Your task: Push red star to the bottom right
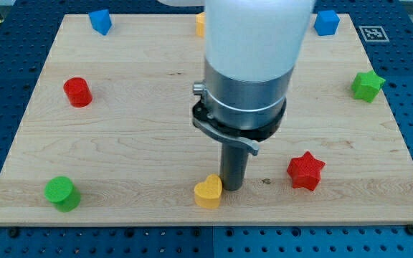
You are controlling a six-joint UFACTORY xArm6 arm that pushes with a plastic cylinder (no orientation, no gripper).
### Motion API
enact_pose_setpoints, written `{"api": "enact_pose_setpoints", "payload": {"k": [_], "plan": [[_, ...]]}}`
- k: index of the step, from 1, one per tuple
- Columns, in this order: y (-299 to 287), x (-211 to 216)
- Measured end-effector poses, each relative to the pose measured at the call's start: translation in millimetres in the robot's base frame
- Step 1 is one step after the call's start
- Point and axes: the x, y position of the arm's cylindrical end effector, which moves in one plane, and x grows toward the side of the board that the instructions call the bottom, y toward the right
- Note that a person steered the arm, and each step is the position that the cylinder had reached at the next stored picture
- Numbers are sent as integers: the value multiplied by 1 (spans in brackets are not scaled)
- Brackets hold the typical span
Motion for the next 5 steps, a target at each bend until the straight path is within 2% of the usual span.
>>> {"api": "enact_pose_setpoints", "payload": {"k": [1, 3, 5], "plan": [[-1, -1], [83, -7], [133, -30]]}}
